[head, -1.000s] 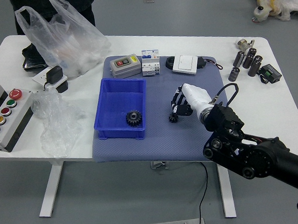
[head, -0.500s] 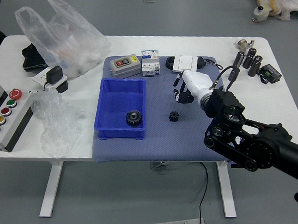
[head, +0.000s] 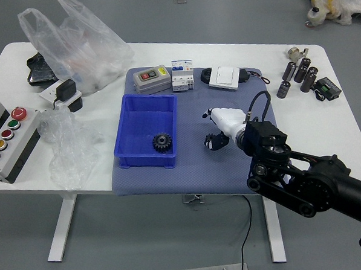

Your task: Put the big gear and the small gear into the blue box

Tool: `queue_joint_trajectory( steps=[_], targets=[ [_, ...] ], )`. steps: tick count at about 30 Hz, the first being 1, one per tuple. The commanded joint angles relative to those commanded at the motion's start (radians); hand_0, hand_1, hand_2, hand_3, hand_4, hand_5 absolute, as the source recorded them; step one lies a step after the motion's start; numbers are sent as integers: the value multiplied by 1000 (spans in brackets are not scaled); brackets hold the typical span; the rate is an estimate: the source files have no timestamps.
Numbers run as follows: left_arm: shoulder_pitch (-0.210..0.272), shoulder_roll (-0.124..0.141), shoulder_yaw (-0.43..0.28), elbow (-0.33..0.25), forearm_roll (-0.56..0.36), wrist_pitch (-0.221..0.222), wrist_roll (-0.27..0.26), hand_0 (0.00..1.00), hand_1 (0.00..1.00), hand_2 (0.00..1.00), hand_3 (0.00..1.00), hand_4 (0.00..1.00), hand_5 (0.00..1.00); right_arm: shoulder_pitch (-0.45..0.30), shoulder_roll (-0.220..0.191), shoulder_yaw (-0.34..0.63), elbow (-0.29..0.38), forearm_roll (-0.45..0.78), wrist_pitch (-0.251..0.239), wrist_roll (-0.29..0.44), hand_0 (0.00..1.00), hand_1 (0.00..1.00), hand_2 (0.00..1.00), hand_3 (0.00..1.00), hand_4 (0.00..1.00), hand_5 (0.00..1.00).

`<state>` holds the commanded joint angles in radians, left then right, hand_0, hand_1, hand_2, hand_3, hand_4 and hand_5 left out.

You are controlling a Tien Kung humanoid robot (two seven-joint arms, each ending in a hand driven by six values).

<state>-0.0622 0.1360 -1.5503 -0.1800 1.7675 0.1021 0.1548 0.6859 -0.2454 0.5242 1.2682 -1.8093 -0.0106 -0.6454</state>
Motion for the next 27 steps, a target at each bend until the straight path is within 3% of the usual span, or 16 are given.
queue_joint_trajectory(
  steps=[6,7,17,18,24,25,27],
  targets=[
    [0,0,0,0,0,0,0,626,590,587,641,669,364,0,-3,-7,-9,9,-1,0,217,419,765,811,776,197],
    [-1,0,0,0,-1,0,-1,626,590,587,640,669,365,0,-3,-9,-11,12,-1,0,217,413,684,757,781,209],
    [-2,1,1,0,-2,0,-4,626,590,587,641,668,365,5,6,-43,-45,58,-22,0,219,410,659,738,774,211],
    [-3,1,0,0,-2,0,-3,626,590,587,641,667,365,5,7,-45,-46,61,-26,0,209,387,504,611,712,193],
    [-3,1,-1,0,-2,0,-4,626,590,587,641,667,365,5,9,-55,-55,69,-42,0,209,387,504,611,712,193],
    [-3,1,-1,0,-2,0,-4,626,590,588,641,666,367,4,9,-57,-57,70,-44,0,199,363,441,558,570,108],
    [-3,1,-2,0,-3,0,-5,626,590,588,641,666,367,4,10,-59,-57,70,-50,0,199,363,441,558,570,108]
  ],
)
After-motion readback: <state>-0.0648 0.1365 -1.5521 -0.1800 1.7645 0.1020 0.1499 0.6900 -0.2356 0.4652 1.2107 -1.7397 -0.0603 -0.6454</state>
